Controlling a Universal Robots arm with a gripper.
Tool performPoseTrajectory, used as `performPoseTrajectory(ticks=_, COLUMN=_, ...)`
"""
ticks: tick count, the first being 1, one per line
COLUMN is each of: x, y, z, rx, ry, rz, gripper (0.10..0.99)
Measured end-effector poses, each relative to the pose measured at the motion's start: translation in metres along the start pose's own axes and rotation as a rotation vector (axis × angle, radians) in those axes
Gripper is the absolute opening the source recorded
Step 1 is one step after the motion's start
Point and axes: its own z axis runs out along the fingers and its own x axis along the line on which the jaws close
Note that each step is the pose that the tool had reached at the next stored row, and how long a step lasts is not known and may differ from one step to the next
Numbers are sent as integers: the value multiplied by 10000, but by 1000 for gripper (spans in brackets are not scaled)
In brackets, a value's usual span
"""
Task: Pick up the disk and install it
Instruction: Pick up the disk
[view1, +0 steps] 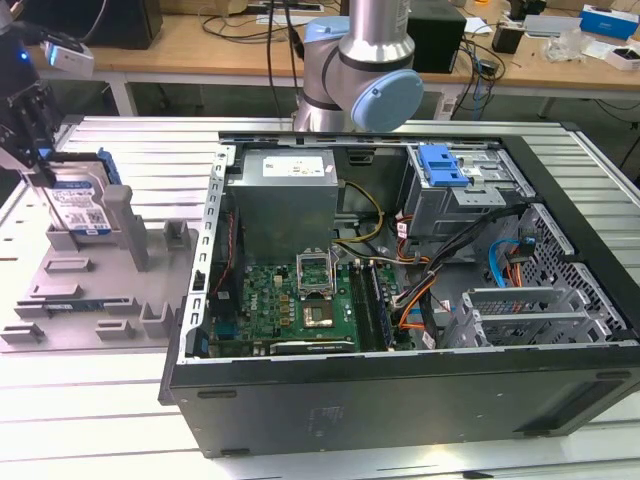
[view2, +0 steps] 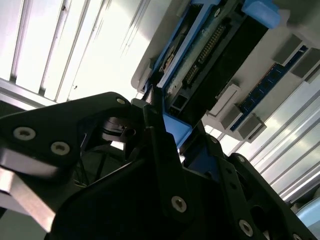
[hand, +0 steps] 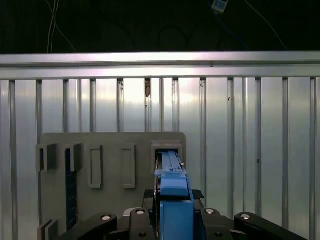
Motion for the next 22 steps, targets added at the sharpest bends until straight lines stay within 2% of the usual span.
performPoseTrajectory(ticks=4, x=3, y=1, z=-102, rx=-1, ry=-5, rz=0, gripper=365)
performPoseTrajectory(ticks=9, x=8, y=2, z=-311, rx=0, ry=-25, rz=0, gripper=365)
performPoseTrajectory(ticks=17, x=13, y=3, z=-527, rx=-1, ry=-54, rz=0, gripper=365)
performPoseTrajectory(ticks=18, x=14, y=3, z=-579, rx=0, ry=-60, rz=0, gripper=365)
performPoseTrajectory(ticks=22, x=18, y=4, z=-701, rx=0, ry=-72, rz=-1, gripper=365)
